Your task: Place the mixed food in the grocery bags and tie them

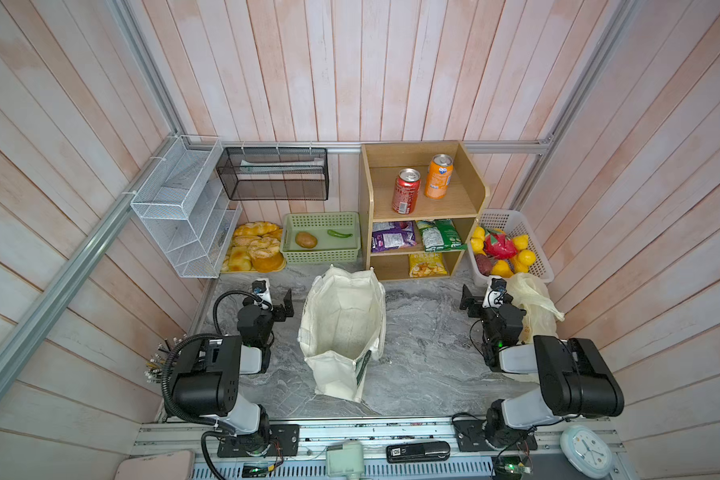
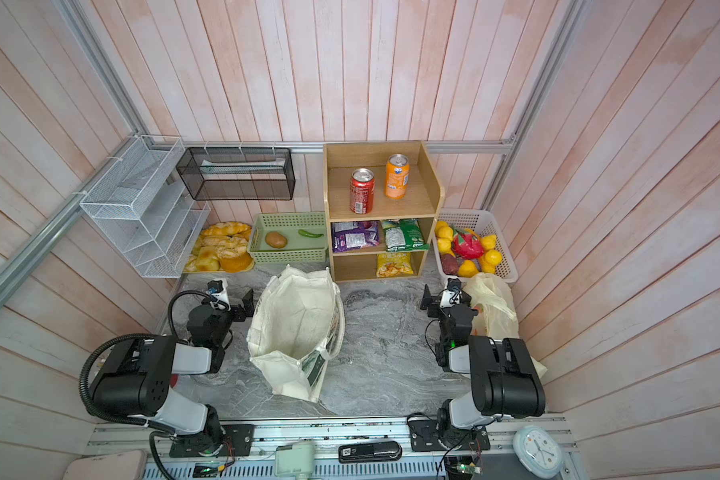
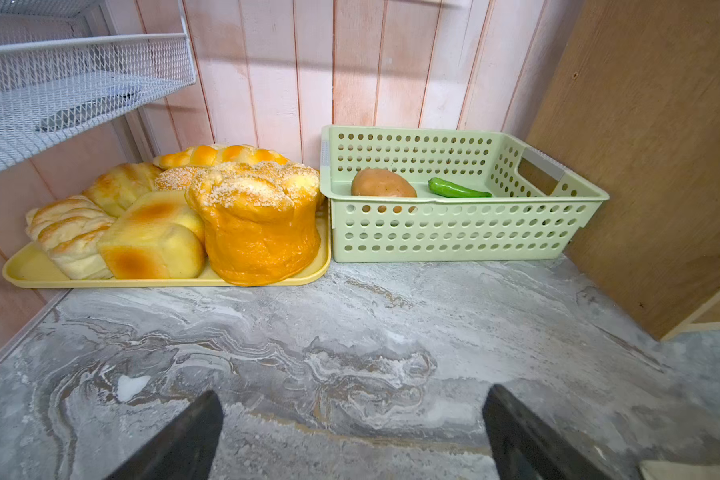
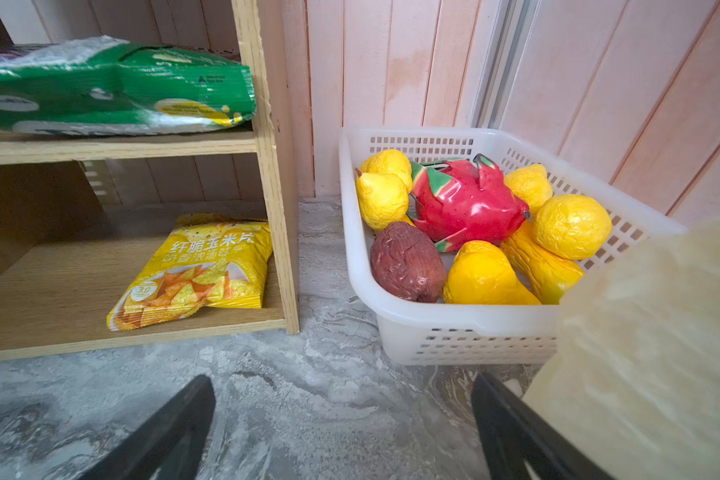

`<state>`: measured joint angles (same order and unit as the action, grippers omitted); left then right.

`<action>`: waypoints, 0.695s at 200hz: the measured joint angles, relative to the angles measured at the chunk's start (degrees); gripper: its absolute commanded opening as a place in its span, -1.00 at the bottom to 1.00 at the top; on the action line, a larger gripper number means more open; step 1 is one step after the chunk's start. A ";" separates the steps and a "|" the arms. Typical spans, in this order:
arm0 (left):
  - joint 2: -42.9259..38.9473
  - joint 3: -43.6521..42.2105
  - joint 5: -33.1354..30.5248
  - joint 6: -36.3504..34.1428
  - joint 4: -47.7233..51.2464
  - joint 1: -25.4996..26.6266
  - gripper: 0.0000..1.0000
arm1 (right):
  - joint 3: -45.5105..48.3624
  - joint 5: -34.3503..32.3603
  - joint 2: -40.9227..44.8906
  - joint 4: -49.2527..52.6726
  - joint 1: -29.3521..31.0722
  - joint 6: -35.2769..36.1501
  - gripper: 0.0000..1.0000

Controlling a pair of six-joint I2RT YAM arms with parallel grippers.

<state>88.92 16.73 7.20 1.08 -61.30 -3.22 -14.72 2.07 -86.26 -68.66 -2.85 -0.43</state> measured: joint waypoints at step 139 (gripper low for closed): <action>0.00 0.00 0.00 0.00 0.02 0.00 1.00 | 0.00 0.02 0.00 0.15 -0.46 -0.24 0.96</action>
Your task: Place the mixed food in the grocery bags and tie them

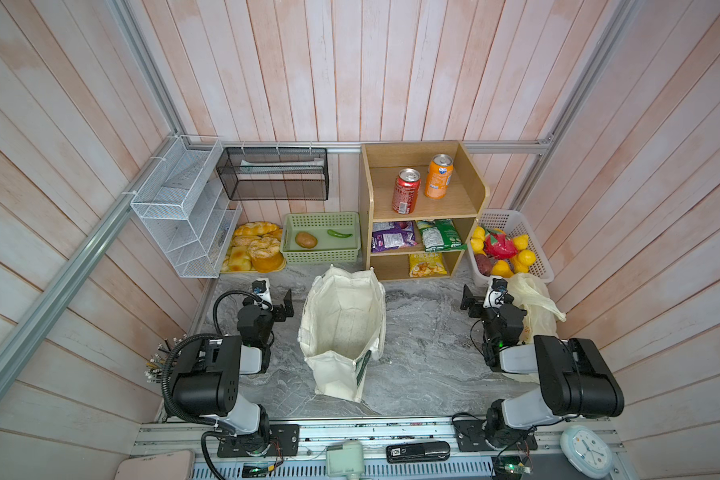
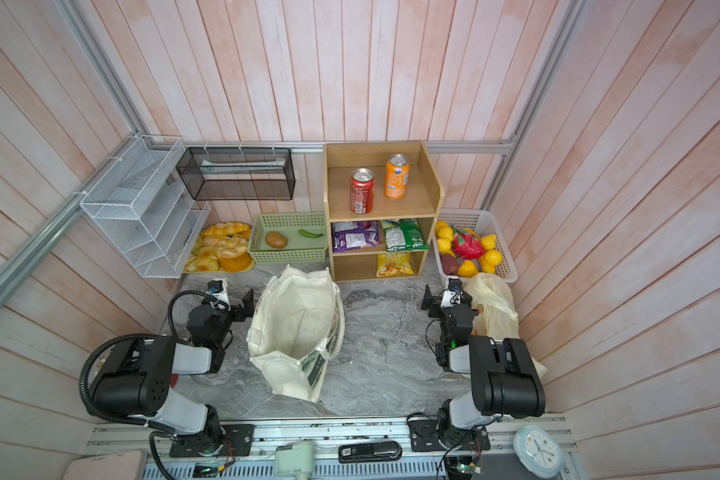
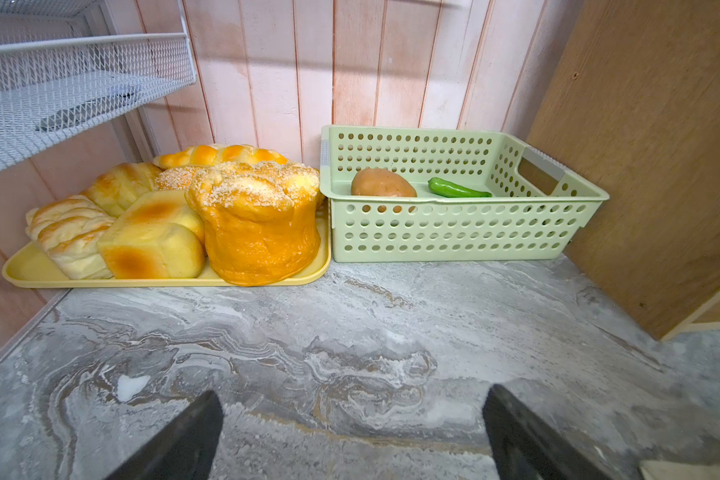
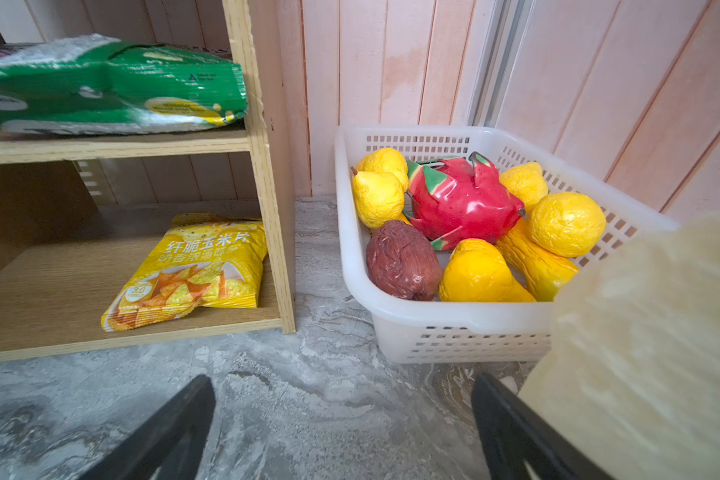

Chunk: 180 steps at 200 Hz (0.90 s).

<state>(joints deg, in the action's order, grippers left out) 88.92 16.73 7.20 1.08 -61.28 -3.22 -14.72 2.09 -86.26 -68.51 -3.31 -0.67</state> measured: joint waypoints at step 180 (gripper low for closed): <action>-17.55 17.73 -13.73 13.42 34.82 -0.04 1.00 | -8.07 0.92 26.64 28.44 -0.37 -24.24 0.96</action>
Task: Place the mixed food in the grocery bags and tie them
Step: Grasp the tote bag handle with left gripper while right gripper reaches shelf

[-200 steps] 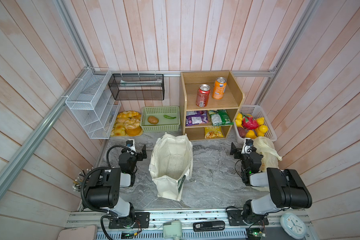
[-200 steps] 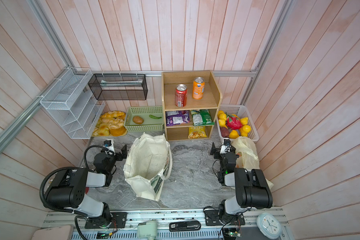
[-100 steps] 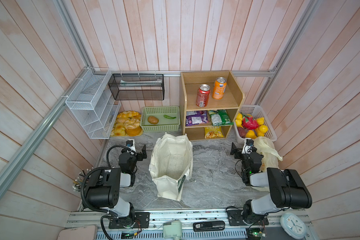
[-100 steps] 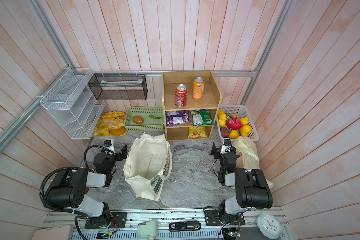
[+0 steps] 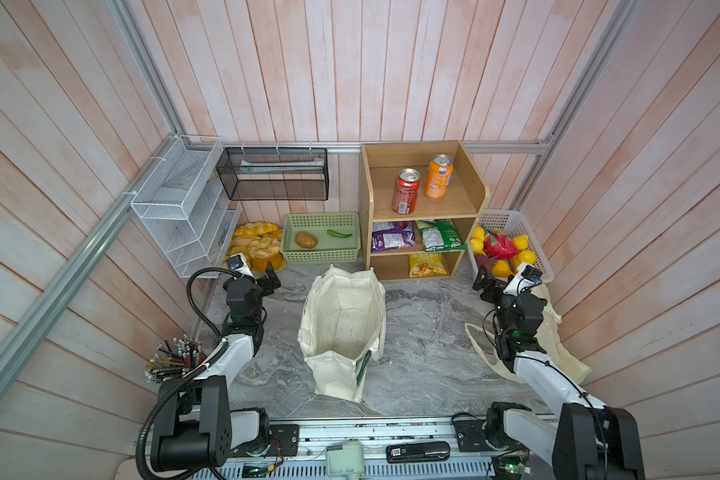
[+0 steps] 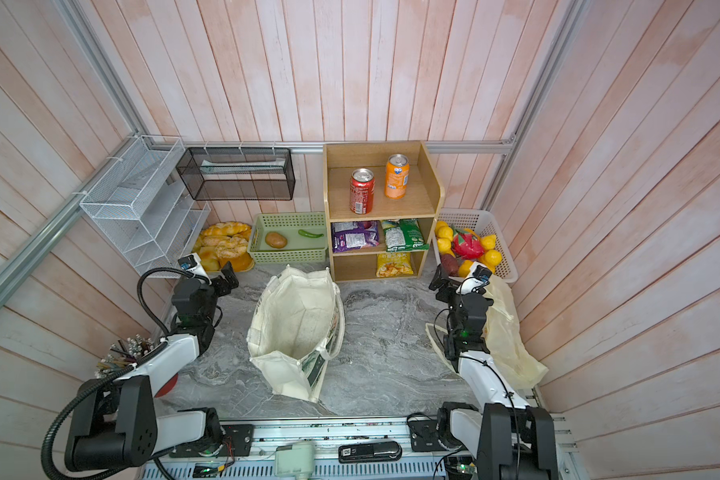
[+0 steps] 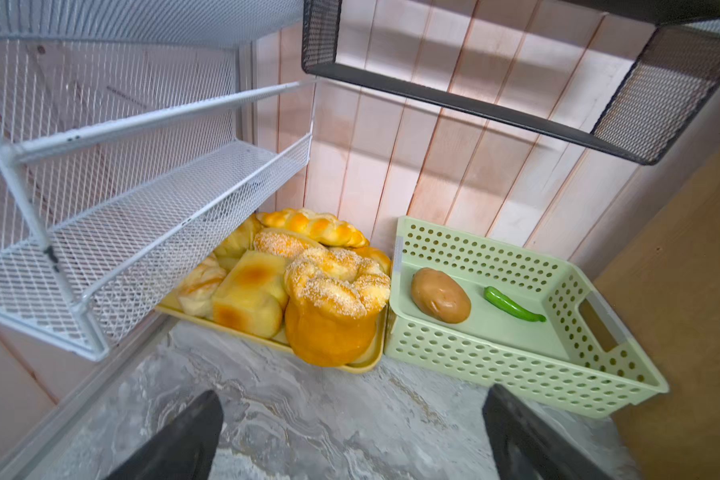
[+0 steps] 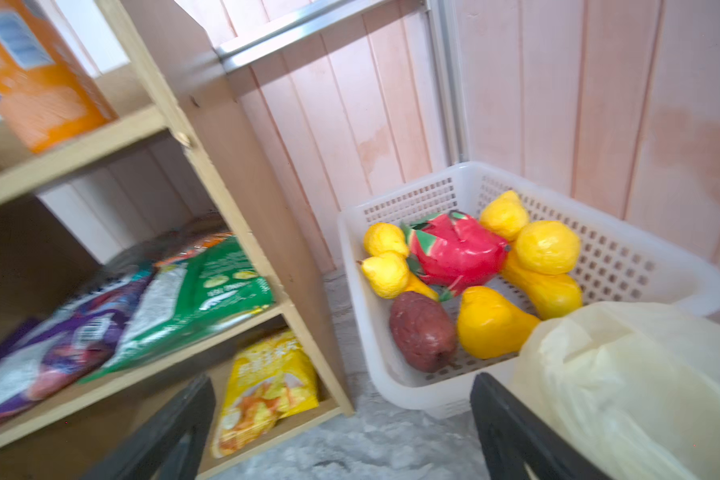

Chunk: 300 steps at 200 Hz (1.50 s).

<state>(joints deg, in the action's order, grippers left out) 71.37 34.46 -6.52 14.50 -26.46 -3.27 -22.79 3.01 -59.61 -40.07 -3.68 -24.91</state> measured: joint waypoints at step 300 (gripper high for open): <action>-2.10 25.09 20.61 4.22 56.70 20.98 -0.85 | -52.33 3.87 -26.08 60.28 45.42 1.95 -1.00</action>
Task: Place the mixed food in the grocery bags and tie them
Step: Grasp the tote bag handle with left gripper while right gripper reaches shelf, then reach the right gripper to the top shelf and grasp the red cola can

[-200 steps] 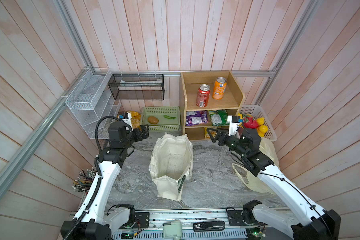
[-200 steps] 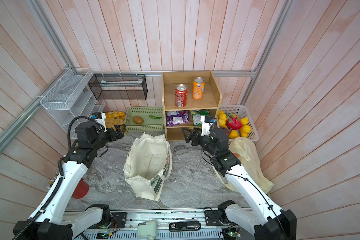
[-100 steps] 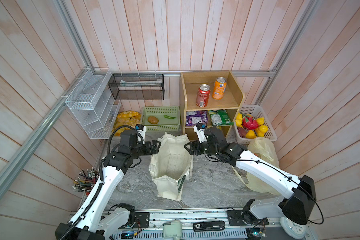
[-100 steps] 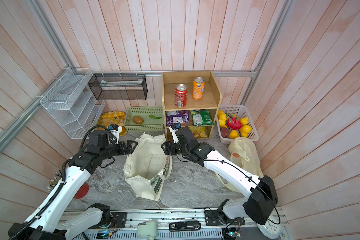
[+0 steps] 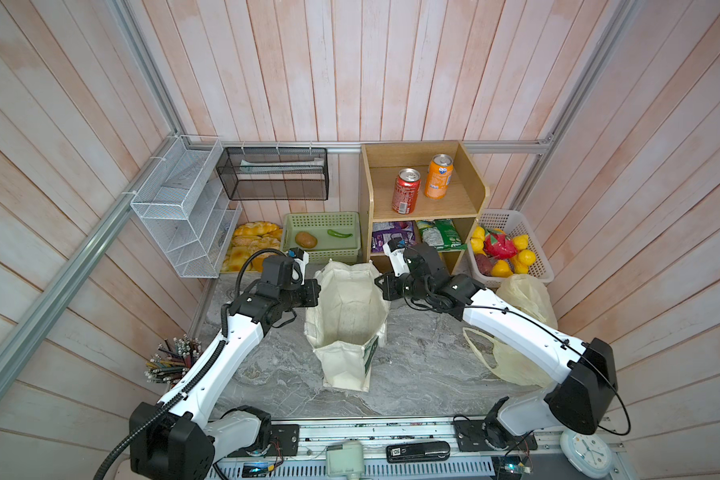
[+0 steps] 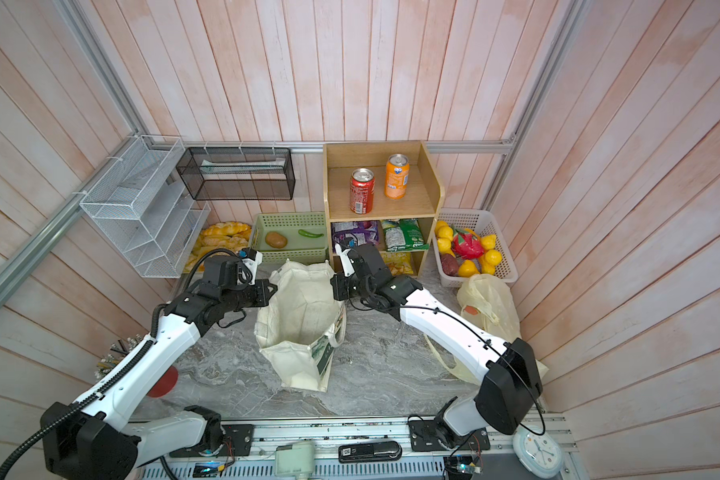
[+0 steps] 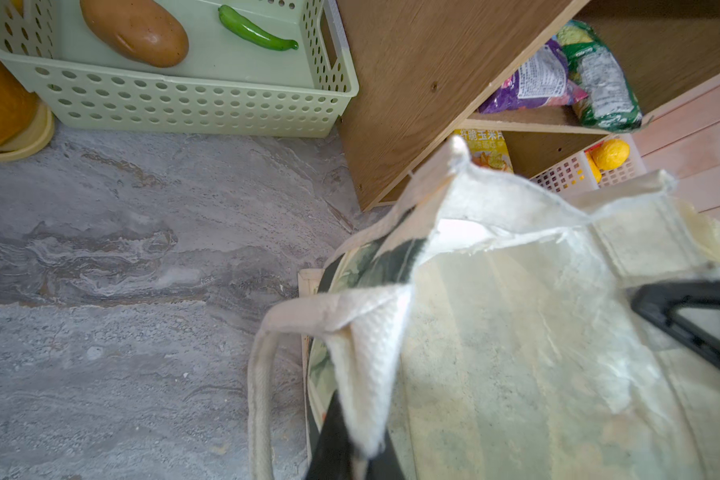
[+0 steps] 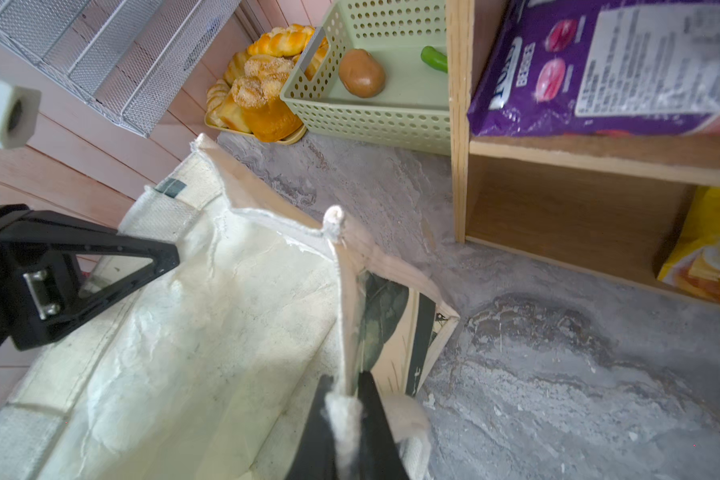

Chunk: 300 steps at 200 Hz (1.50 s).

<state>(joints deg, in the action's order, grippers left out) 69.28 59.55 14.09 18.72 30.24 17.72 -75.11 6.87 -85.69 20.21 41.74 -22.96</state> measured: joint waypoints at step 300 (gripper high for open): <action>-5.29 -1.57 -2.60 3.80 -3.43 0.11 0.69 | -46.27 -9.33 -18.73 4.33 -14.14 15.67 0.78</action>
<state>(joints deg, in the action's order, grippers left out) 63.99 57.98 11.49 22.52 26.81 17.82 -121.38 -2.46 -104.42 24.53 27.59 -7.29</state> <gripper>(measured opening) 0.843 0.895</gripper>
